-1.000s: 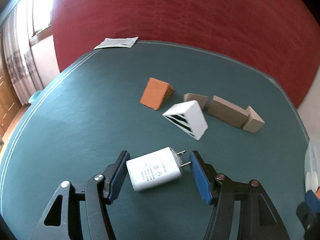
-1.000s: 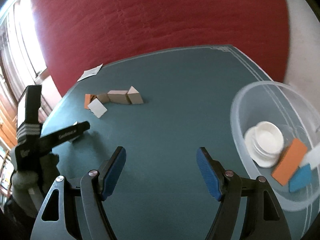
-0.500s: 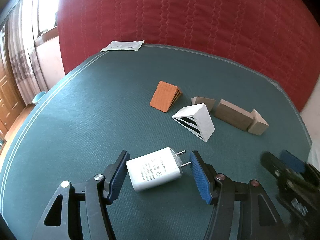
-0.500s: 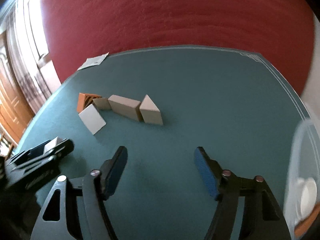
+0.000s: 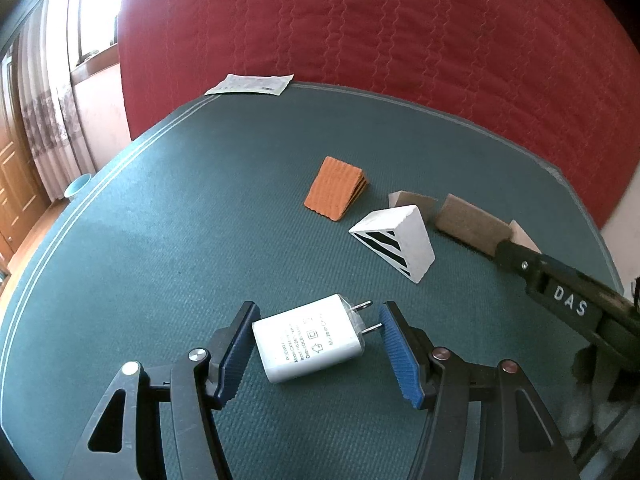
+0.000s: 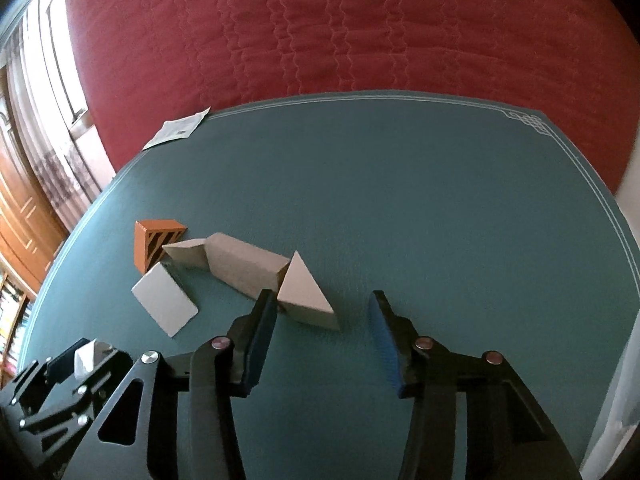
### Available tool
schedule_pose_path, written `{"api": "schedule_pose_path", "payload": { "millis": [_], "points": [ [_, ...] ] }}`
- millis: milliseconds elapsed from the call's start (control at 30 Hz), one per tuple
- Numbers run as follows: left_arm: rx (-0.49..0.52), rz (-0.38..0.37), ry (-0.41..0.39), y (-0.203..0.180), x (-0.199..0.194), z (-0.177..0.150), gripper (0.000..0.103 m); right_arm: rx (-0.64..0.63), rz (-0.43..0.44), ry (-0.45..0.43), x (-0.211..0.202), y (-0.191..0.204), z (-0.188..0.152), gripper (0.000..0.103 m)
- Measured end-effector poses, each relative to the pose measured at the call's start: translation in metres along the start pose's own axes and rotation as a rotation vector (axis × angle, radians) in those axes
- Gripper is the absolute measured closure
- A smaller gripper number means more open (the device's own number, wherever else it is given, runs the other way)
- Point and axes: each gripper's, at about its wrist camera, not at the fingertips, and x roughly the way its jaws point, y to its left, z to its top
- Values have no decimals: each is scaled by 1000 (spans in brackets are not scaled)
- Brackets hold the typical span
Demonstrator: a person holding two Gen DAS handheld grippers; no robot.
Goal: Organize rigid objects
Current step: 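Grasp the beige triangular block with the right gripper while the left holds the charger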
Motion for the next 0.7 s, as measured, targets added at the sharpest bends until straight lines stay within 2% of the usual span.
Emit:
{"api": "schedule_pose_path", "payload": {
  "millis": [67, 100, 200, 467, 700],
  "points": [
    [0, 7, -3, -1, -1, 0, 38, -3, 2, -3, 1, 1, 1, 60],
    [2, 6, -3, -1, 0, 0, 38, -7, 3, -1, 1, 2, 1, 66],
    [1, 6, -3, -1, 0, 0, 38, -16, 1, 1, 3, 3, 3, 76],
    [-4, -5, -6, 1, -2, -1, 38, -20, 0, -1, 0, 5, -2, 76],
    [-1, -19, -16, 3, -7, -1, 38, 2, 11, -4, -17, 4, -21, 76]
  ]
}}
